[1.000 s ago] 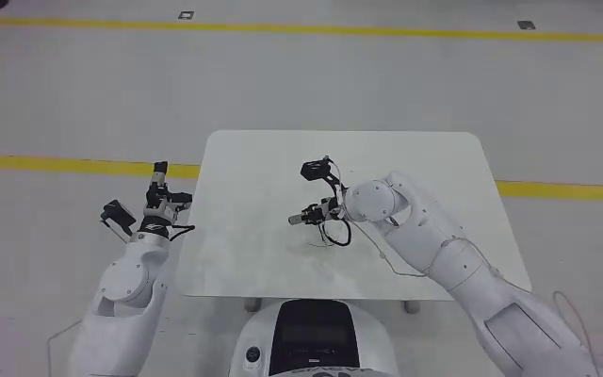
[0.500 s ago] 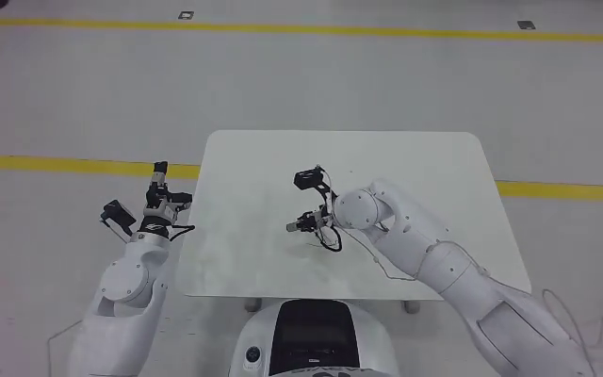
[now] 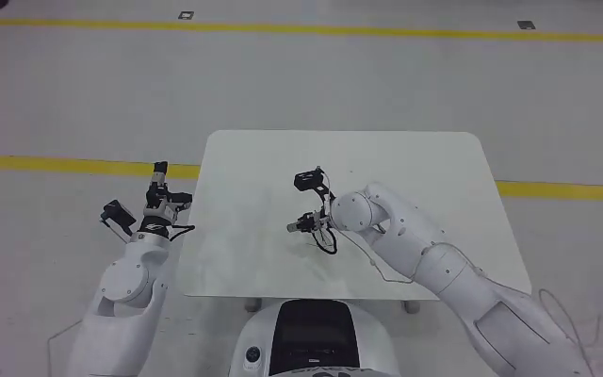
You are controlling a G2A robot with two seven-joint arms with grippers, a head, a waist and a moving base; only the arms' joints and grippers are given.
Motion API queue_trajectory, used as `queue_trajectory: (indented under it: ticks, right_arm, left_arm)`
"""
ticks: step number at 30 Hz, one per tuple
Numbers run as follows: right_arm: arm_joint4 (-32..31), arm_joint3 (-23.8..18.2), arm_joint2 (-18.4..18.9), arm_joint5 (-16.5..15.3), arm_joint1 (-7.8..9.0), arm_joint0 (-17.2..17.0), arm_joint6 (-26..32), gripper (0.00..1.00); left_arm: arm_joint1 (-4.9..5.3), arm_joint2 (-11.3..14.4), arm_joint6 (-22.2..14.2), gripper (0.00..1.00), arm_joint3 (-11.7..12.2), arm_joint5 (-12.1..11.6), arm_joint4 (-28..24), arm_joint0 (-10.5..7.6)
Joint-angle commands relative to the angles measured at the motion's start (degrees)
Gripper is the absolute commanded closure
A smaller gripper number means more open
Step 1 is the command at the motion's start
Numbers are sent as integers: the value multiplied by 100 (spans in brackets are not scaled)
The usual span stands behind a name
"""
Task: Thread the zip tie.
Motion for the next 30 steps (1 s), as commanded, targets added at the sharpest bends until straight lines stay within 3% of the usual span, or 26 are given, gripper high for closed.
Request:
queue_trajectory:
  ticks: [1,5,9,30]
  right_arm:
    - [0,0,1,-3,1,-1,-2,0]
    - [0,0,1,-3,1,-1,-2,0]
    - [-321,-18,-99,353,-22,-14,-39,0]
    - [-571,-25,-162,549,-43,-89,-177,0]
  left_arm:
    - [0,0,0,0,0,0,0,0]
    - [0,0,0,0,0,0,0,0]
    - [0,0,0,0,0,0,0,0]
    - [0,0,0,0,0,0,0,0]
